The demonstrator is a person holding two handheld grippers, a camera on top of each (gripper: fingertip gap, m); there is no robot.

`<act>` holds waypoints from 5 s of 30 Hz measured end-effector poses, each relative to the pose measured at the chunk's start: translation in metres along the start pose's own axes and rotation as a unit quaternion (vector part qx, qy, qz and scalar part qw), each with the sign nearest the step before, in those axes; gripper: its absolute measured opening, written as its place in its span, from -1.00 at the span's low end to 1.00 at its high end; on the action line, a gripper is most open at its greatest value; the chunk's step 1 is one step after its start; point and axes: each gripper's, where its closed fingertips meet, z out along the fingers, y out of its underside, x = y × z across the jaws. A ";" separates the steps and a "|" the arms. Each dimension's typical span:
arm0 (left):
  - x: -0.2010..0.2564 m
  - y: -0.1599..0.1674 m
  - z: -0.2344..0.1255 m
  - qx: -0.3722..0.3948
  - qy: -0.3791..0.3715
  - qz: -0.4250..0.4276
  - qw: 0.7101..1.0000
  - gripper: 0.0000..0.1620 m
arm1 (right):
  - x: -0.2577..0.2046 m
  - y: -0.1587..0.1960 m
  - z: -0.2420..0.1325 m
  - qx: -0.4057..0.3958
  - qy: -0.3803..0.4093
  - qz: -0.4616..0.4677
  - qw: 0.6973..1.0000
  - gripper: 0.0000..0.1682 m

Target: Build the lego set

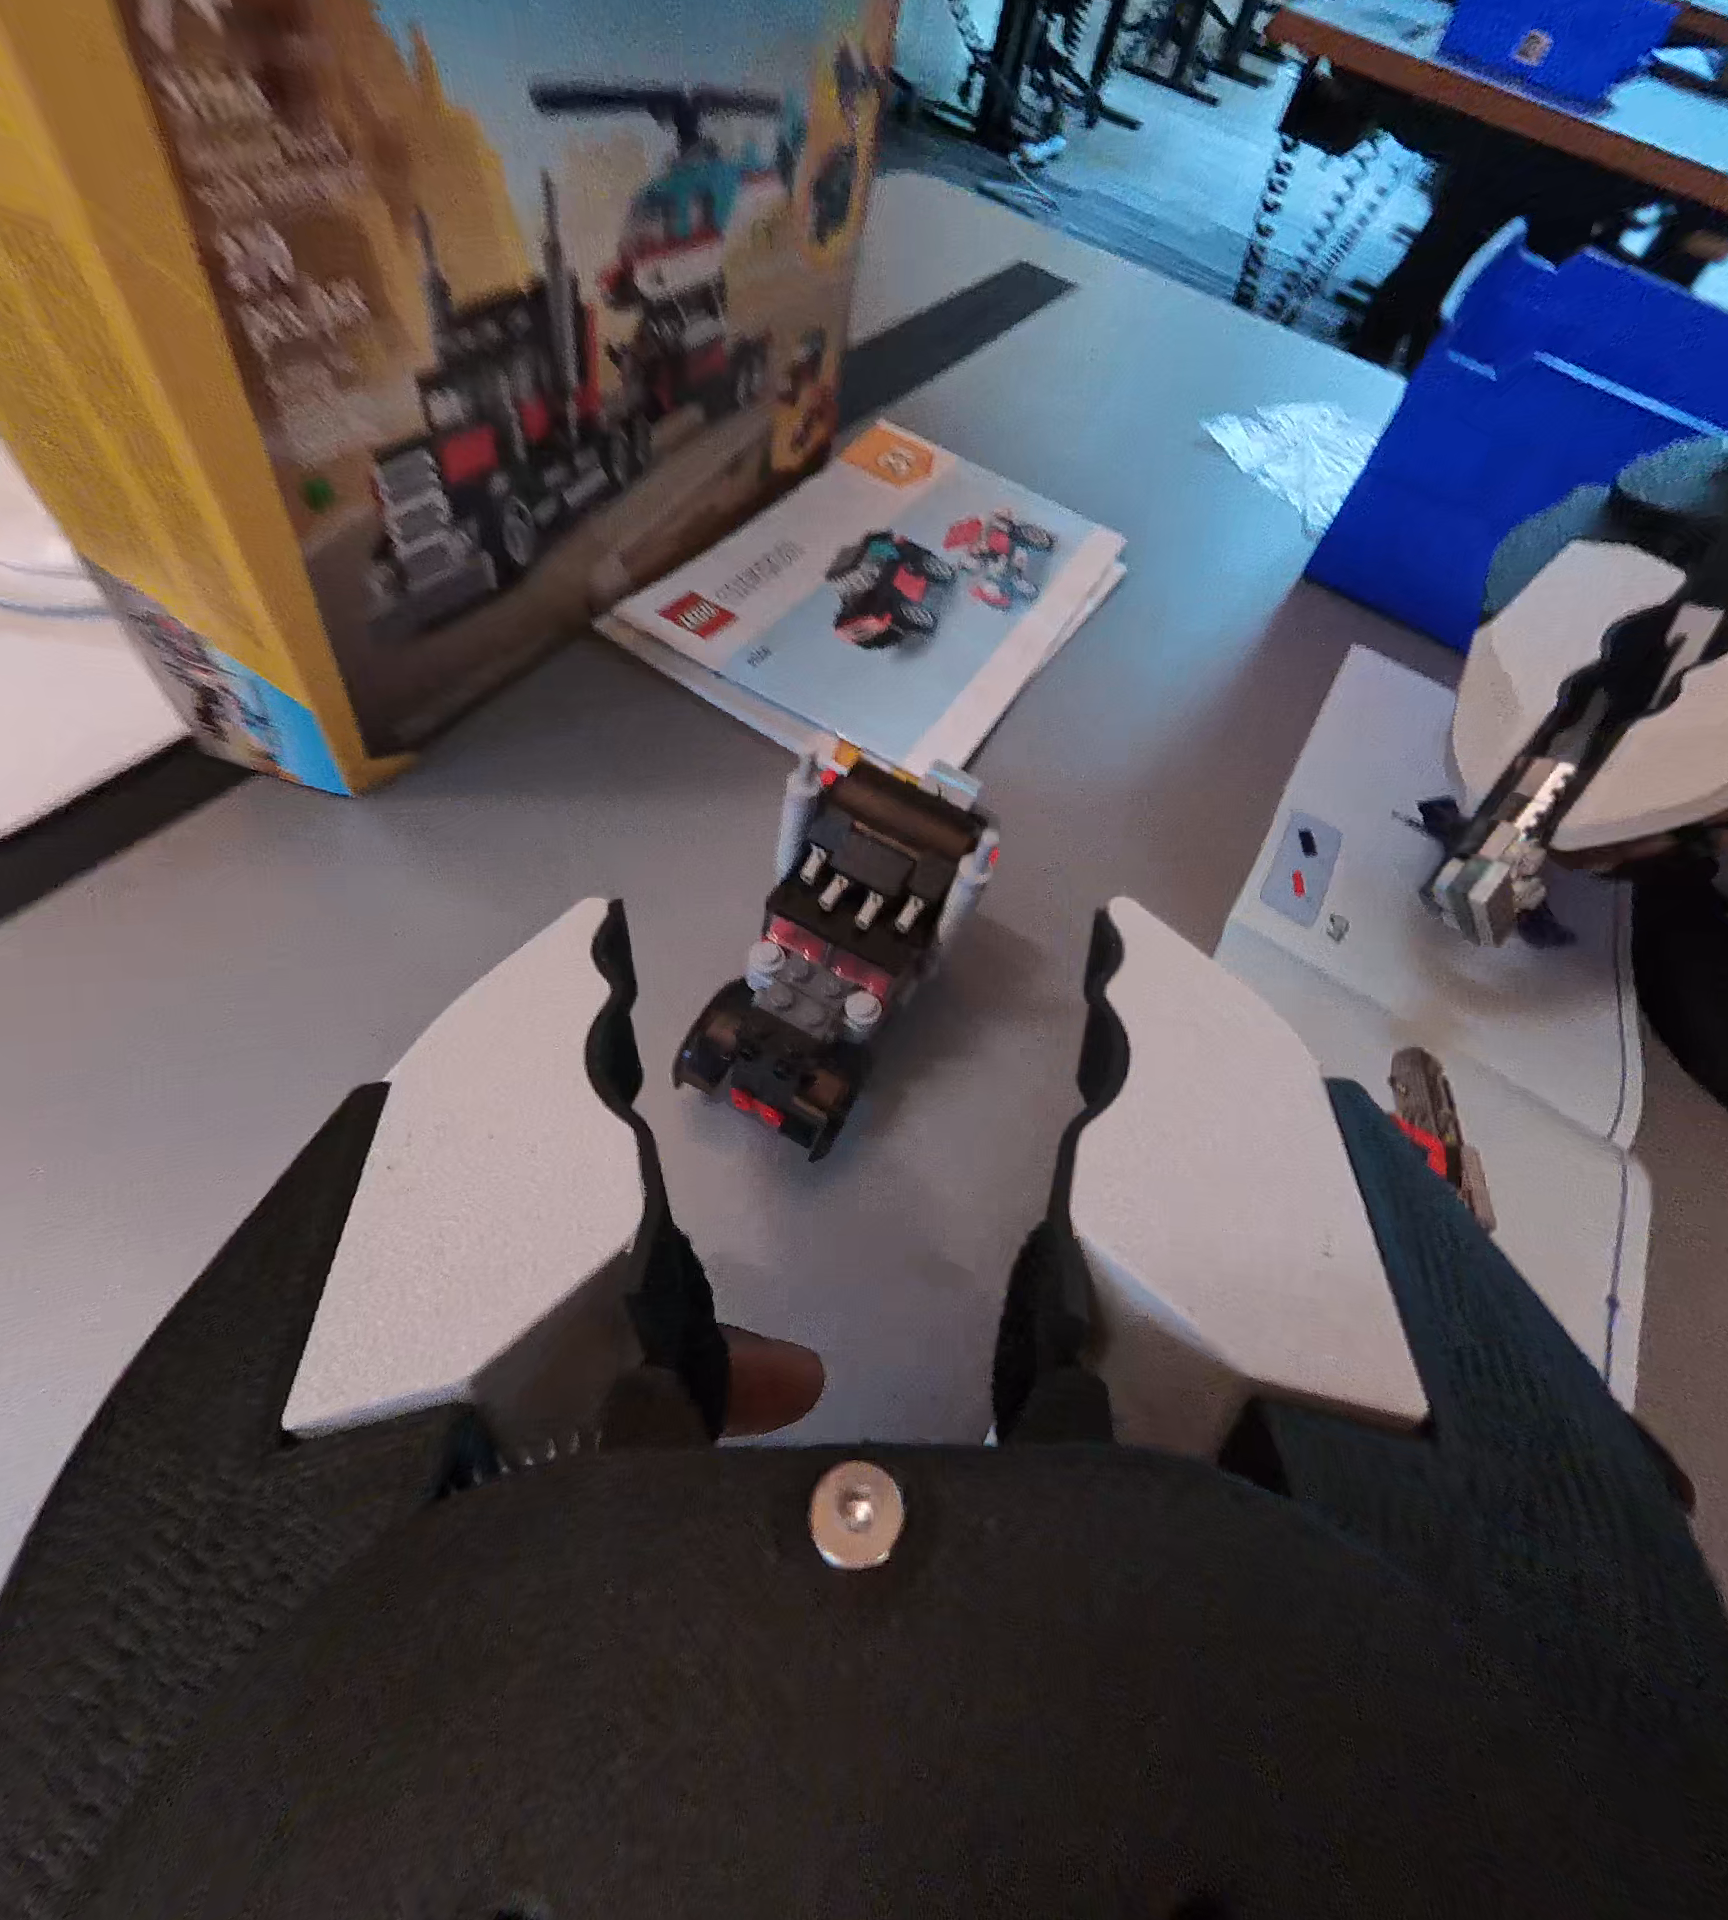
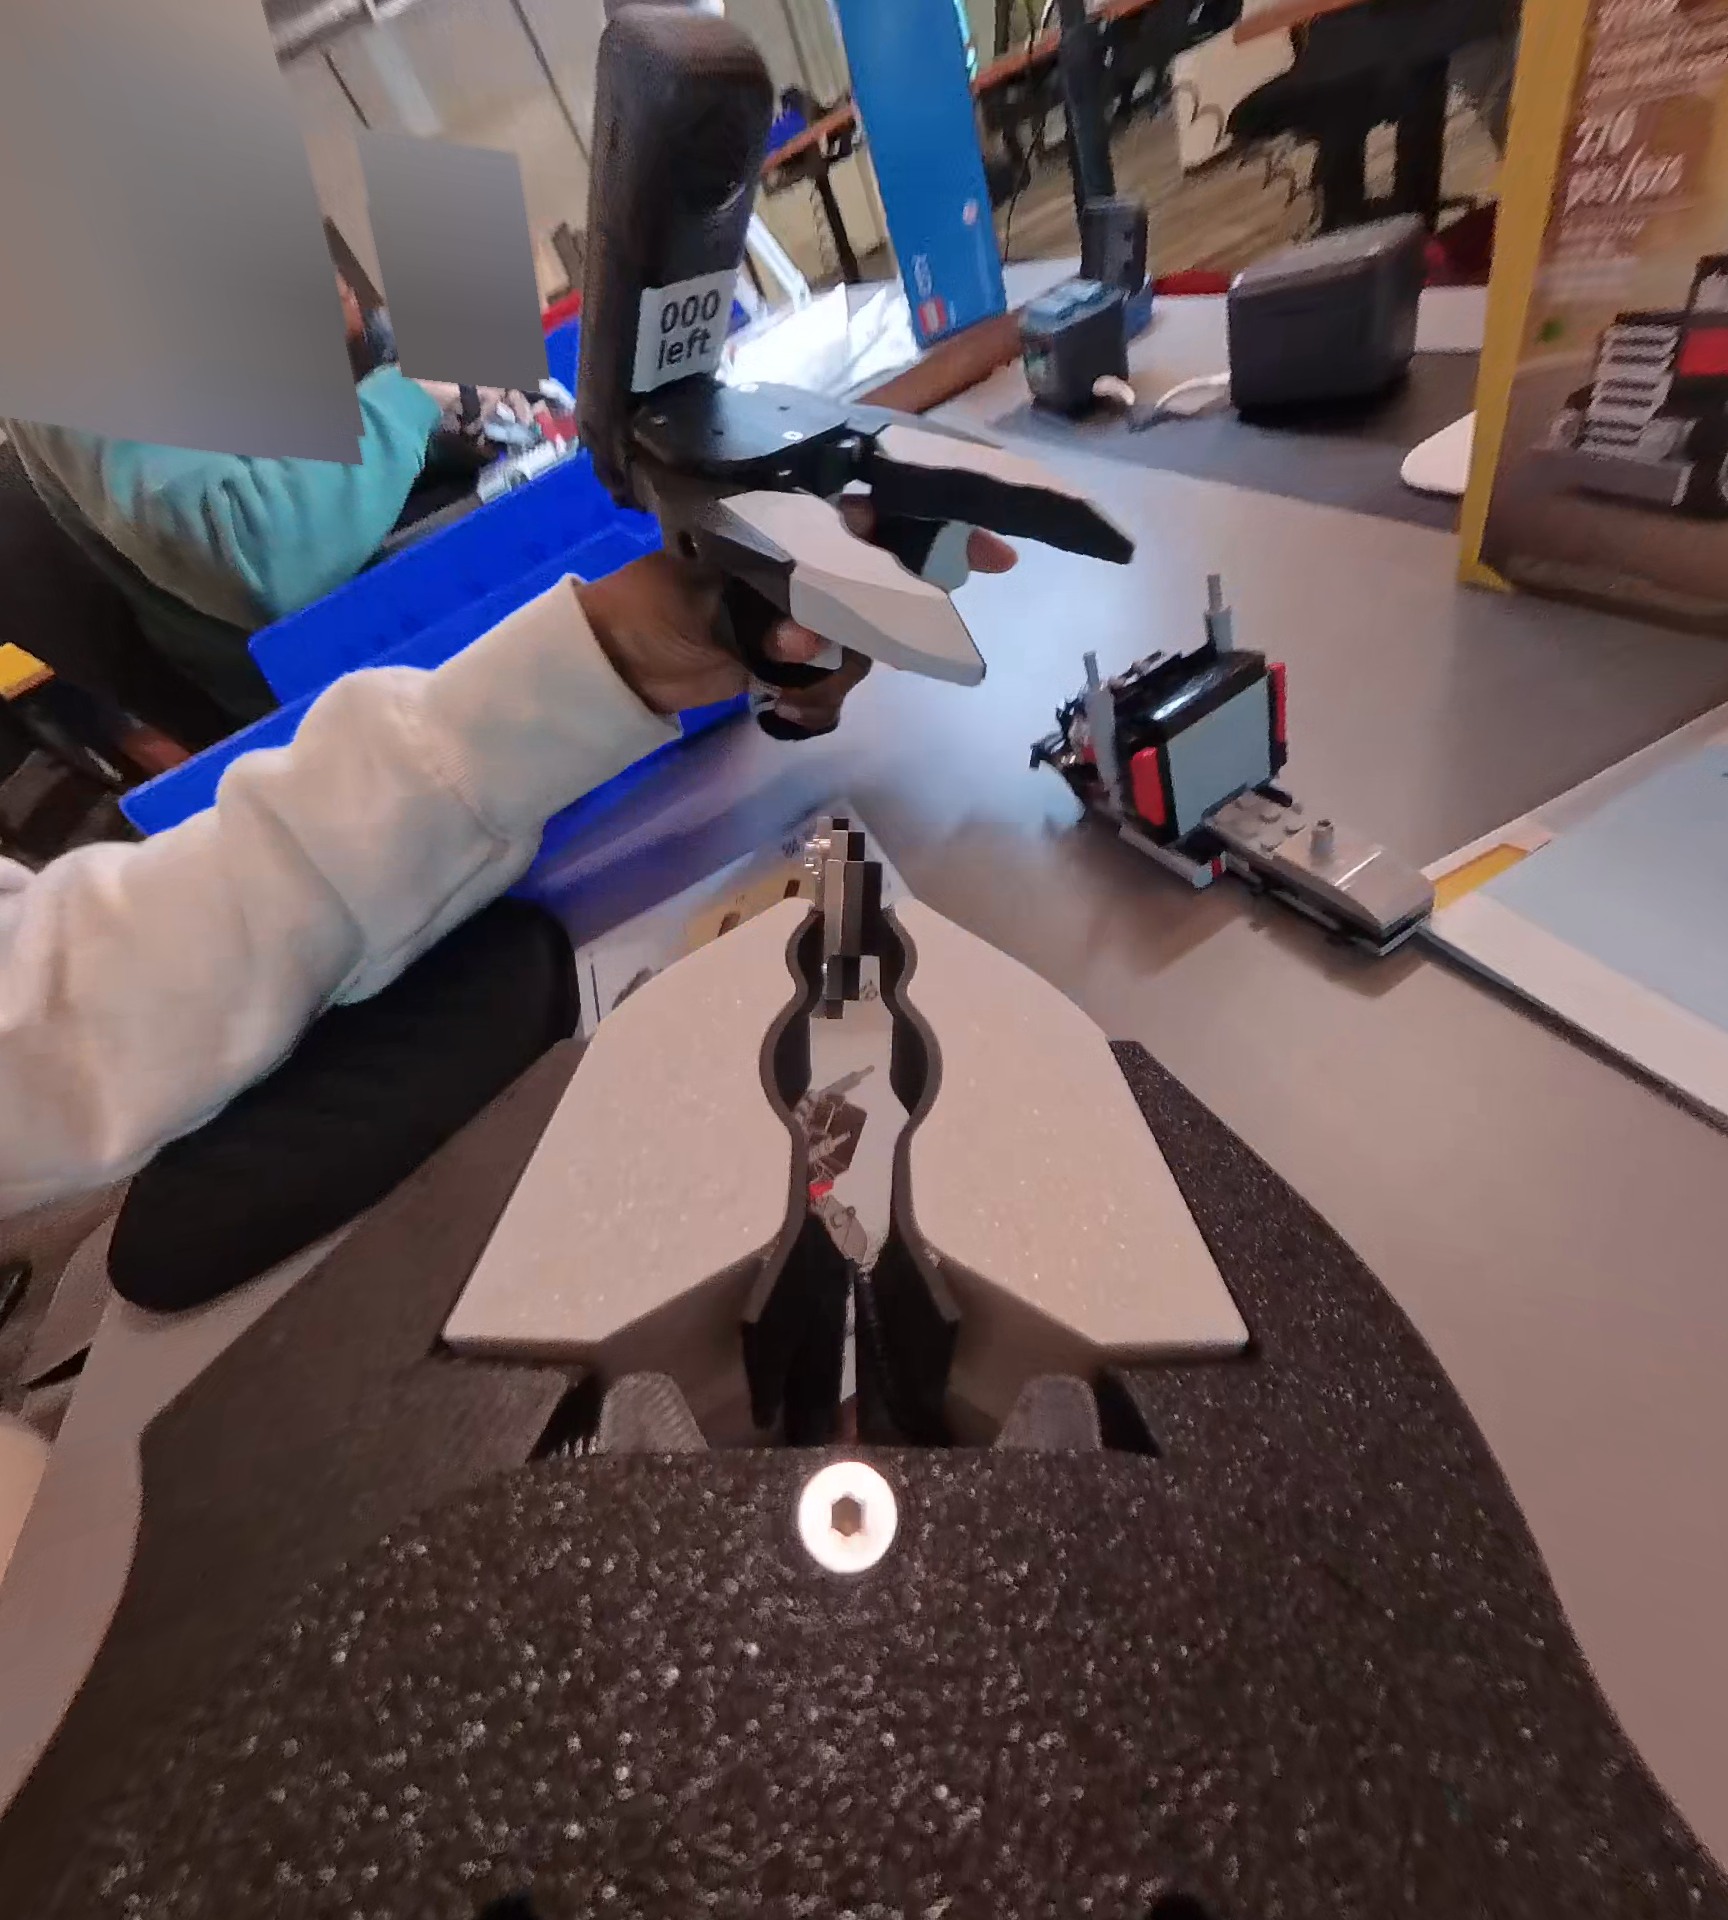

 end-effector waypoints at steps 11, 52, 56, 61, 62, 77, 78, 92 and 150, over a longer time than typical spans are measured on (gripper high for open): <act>0.010 0.038 0.021 -0.077 0.020 0.035 0.996 0.02 | -0.042 0.053 0.012 -0.171 -0.130 0.088 0.973 -0.88; 0.071 0.063 -0.012 -0.145 0.216 -0.038 0.965 -0.14 | 0.055 0.010 0.073 -0.094 0.118 -0.103 0.983 -0.45; 0.063 0.030 -0.019 -0.041 0.147 0.104 0.983 0.07 | 0.043 -0.007 0.061 -0.061 0.043 -0.028 0.997 -0.45; 0.073 -0.016 -0.039 0.103 0.061 0.261 0.958 0.11 | 0.022 -0.039 0.036 0.009 -0.111 0.123 0.986 -0.46; 0.075 -0.017 -0.039 0.112 0.055 0.268 0.955 0.11 | 0.024 -0.039 0.033 0.007 -0.117 0.126 0.985 -0.46; 0.113 -0.030 0.018 0.139 -0.229 0.571 0.776 0.04 | 0.026 -0.052 0.025 0.097 -0.173 0.252 0.947 -0.46; 0.114 -0.034 0.019 0.146 -0.242 0.576 0.767 -0.02 | 0.024 -0.053 0.025 0.104 -0.178 0.259 0.944 -0.46; 0.138 -0.045 0.007 0.205 -0.213 0.587 0.753 -0.44 | 0.003 -0.066 0.023 0.138 -0.272 0.296 0.905 -0.48; 0.107 -0.047 -0.011 0.174 -0.253 0.479 0.822 -0.47 | -0.019 -0.051 0.032 -0.004 0.094 -0.167 0.981 -0.48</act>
